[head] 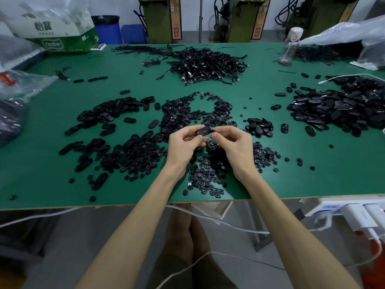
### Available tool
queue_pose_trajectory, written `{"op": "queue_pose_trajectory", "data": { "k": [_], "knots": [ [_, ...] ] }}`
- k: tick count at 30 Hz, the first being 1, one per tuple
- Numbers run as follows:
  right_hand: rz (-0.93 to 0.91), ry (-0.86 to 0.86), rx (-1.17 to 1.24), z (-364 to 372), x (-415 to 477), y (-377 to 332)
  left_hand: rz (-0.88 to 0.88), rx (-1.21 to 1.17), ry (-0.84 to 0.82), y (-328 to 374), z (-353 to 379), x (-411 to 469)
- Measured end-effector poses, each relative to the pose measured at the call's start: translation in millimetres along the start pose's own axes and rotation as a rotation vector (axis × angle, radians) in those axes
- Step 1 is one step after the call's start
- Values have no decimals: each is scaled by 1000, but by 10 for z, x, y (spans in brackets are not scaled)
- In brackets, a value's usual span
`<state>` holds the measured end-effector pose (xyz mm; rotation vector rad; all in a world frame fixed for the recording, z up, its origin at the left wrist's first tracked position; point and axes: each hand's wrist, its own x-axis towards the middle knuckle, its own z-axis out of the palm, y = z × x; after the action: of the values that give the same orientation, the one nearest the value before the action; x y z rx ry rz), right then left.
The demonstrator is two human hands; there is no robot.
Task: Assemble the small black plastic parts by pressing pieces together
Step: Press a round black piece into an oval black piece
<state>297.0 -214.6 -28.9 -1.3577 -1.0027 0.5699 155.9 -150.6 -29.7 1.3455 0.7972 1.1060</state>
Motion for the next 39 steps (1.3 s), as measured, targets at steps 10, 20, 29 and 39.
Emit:
{"op": "queue_pose_trajectory", "data": {
  "k": [10,20,29,39],
  "knots": [
    [-16,-15,-112,31,-10,-18,38,60,-1,-14,8,11],
    [-16,-17,-210,44,-6,-24,90,161,-30,-60,6,25],
    [-16,-9,-223,50,-14,-24,124,177,-17,-33,21,5],
    [-7,18,-179,37,-30,-42,115,164,-12,-38,17,-14]
  ]
}}
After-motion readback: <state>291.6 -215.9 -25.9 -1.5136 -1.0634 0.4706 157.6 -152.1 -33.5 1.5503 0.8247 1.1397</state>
